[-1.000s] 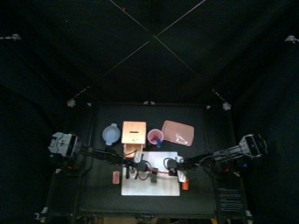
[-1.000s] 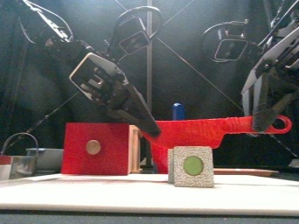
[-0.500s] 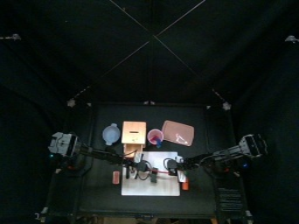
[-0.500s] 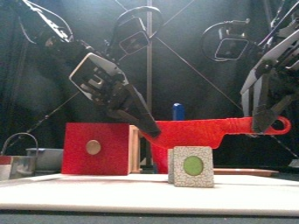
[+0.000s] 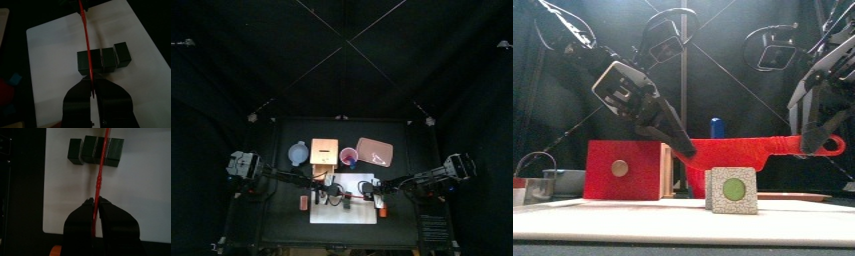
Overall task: Place sushi on board then cut the sushi with the knife then place the pieces on the plate
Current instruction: Cut the sushi into 4 pieces
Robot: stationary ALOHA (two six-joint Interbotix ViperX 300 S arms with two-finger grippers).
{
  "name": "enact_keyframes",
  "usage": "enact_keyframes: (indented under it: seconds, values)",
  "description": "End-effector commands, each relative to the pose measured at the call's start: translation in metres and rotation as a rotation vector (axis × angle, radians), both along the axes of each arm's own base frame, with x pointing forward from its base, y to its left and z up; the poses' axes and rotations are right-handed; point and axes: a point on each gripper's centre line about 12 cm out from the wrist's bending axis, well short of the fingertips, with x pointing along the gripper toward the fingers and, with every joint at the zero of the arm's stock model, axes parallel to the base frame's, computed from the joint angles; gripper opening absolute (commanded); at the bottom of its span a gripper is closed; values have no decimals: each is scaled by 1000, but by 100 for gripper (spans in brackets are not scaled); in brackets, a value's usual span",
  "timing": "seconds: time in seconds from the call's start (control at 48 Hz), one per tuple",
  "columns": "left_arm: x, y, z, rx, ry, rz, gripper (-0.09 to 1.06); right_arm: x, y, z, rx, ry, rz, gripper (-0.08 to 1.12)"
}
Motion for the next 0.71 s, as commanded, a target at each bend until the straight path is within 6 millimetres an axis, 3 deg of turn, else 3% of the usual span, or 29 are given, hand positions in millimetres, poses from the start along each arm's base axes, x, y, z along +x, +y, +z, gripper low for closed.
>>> enact_keyframes:
  seconds: [0.021,0.375,0.708]
  values:
    - [4,13,11,-2,-34,32,35,8,3,14,2,-50,9,38]
    - [4,14,18,-8,-50,41,35,11,-1,18,-11,-64,12,38]
    - [3,14,7,-8,-21,42,35,11,1,12,-11,-43,14,38]
